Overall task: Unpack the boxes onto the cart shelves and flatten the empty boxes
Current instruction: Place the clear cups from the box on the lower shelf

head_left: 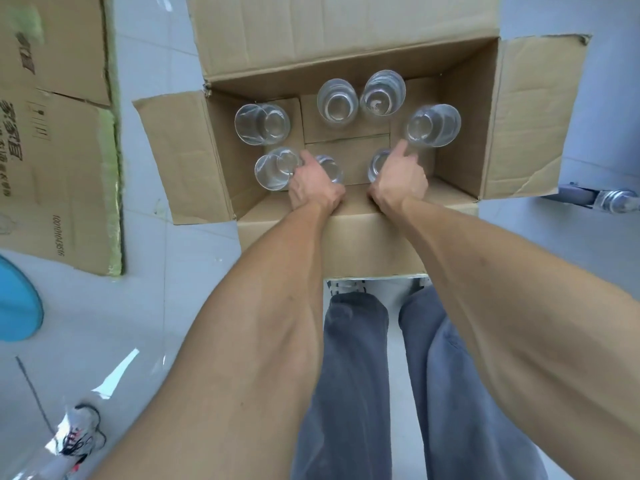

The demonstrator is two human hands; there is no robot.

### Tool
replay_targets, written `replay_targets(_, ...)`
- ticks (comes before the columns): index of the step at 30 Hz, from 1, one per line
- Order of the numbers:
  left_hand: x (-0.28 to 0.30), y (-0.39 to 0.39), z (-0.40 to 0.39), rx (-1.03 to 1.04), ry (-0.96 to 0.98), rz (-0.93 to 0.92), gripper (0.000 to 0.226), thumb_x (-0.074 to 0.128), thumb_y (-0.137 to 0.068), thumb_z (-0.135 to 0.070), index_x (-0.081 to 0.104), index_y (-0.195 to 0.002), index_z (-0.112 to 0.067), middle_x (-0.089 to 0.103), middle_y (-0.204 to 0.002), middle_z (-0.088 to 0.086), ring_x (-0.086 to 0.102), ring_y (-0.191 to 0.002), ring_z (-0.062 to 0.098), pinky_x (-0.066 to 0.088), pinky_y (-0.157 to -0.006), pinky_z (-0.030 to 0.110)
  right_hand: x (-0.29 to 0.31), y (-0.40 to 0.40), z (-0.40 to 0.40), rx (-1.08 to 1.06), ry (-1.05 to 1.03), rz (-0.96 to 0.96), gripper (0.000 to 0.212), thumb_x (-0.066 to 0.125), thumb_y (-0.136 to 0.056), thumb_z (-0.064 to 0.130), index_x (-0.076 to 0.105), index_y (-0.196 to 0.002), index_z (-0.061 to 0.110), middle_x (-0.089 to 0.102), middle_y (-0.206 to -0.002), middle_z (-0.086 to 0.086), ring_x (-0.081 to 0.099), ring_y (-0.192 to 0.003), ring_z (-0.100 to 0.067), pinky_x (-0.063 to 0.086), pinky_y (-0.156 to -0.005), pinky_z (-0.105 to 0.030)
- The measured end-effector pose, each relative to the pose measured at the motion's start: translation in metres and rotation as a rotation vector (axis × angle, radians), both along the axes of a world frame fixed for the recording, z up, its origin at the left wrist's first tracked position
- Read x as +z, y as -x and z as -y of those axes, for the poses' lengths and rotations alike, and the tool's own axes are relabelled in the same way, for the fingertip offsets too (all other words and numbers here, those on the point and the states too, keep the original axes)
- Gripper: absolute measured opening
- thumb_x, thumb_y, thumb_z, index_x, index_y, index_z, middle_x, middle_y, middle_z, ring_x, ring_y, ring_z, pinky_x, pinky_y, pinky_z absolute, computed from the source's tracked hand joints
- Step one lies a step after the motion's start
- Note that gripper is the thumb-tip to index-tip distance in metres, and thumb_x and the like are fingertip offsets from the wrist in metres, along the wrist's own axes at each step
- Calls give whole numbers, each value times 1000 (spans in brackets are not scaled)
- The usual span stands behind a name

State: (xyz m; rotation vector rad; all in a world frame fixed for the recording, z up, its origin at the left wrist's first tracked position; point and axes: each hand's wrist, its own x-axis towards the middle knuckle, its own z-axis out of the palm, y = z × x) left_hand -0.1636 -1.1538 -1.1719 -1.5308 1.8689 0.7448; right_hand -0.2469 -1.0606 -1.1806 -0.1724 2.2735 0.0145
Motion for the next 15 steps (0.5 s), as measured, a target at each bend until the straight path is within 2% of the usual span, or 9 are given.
replay_targets(2, -3, -3, -1, -5, 28, -53, 66, 78, -75, -30, 40, -125, -11, 60, -115, 16, 60, -109, 36, 47, -87, 36, -1, -3, -5, 64, 62, -67, 67, 76, -77, 12, 36, -131, 7, 55, -123, -18, 61, -109, -40, 49, -88, -44)
replay_targets(6, -10, -4, 5, -55, 46, -157, 59, 75, -78, -24, 43, -126, -16, 54, -115, 13, 56, -109, 33, 44, -85, 34, 1, 2, -3, 114, 138, -74, 79, 79, -74, 12, 31, -136, 5, 56, -122, -19, 61, -108, -43, 49, -88, -46)
replay_targets(9, -16, -2, 9, -96, 64, -205, 60, 79, -80, -23, 42, -127, -16, 60, -115, 13, 59, -108, 33, 49, -90, 39, -1, 12, 0, 106, 196, -55, 74, 79, -73, 13, 34, -132, 7, 57, -119, -19, 57, -110, -41, 49, -91, -46)
replay_targets(12, -19, 1, 11, -69, 80, -258, 64, 81, -74, -22, 44, -125, -16, 64, -108, 11, 61, -103, 32, 50, -87, 40, -2, 15, -4, 142, 252, -57, 71, 79, -73, 13, 39, -131, 10, 55, -122, -17, 50, -116, -38, 49, -94, -46)
replay_targets(15, -22, 2, 11, -76, 44, -288, 63, 82, -69, -19, 45, -120, -16, 61, -104, 9, 59, -100, 30, 50, -83, 38, -8, 13, -6, 186, 283, -64, 68, 73, -77, 4, 39, -135, 11, 53, -126, -16, 50, -118, -36, 46, -96, -44)
